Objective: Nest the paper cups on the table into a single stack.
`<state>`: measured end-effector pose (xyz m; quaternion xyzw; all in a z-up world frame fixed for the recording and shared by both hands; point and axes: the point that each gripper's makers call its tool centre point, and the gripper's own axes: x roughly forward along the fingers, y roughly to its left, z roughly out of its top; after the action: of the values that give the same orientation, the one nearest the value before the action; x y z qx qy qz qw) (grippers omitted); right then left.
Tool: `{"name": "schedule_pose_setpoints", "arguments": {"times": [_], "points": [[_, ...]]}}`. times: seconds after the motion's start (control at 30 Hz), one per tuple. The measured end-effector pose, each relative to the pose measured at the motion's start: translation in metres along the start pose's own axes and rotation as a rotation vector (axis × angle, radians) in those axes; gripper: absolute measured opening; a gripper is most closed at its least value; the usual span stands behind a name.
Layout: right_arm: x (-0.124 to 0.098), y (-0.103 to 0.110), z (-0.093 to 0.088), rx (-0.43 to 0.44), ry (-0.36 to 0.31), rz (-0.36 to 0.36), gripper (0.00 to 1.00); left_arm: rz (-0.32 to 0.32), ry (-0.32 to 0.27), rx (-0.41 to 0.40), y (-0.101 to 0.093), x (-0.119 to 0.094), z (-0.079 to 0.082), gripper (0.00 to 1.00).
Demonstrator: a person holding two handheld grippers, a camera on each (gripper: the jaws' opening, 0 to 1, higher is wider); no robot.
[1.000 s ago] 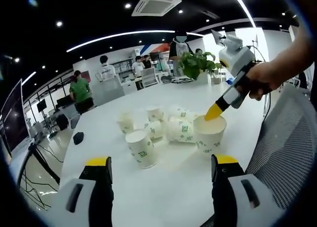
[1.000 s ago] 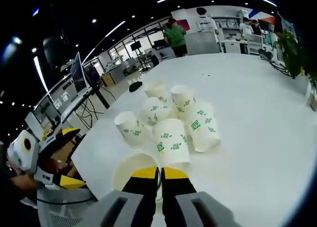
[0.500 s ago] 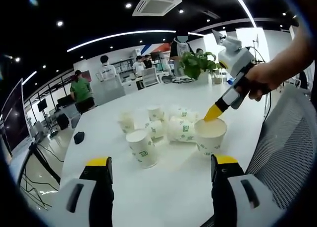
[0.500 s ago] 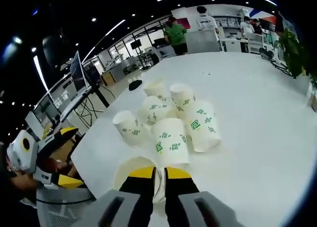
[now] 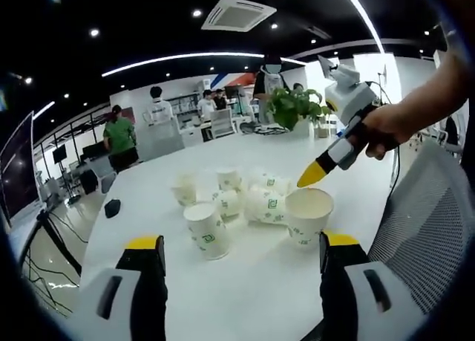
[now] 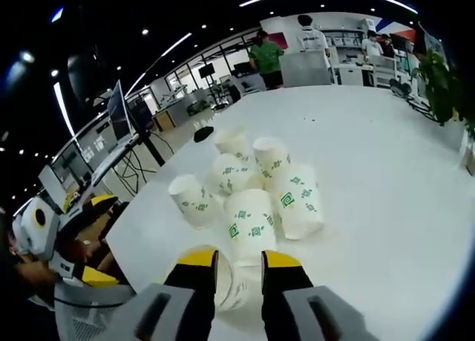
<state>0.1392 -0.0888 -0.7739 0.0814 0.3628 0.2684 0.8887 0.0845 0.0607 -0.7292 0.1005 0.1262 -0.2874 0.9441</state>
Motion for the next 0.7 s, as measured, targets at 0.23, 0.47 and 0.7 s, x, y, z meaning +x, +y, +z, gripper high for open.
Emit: {"name": "schedule_pose_setpoints", "arguments": {"times": [0.23,0.47,0.7], "points": [[0.006,0.0,0.011,-0.028,0.019,0.028,0.28,-0.016,-0.004,-0.048,-0.002,0.001,0.001,0.91],[0.015,0.002,0.012,-0.071,0.066,0.048,0.31,-0.033,0.005,-0.085,-0.007,0.001,0.002,0.92],[0.027,-0.006,0.019,-0.097,0.103,0.056,0.33,-0.042,-0.005,-0.11,-0.009,0.001,0.005,0.94]]}}
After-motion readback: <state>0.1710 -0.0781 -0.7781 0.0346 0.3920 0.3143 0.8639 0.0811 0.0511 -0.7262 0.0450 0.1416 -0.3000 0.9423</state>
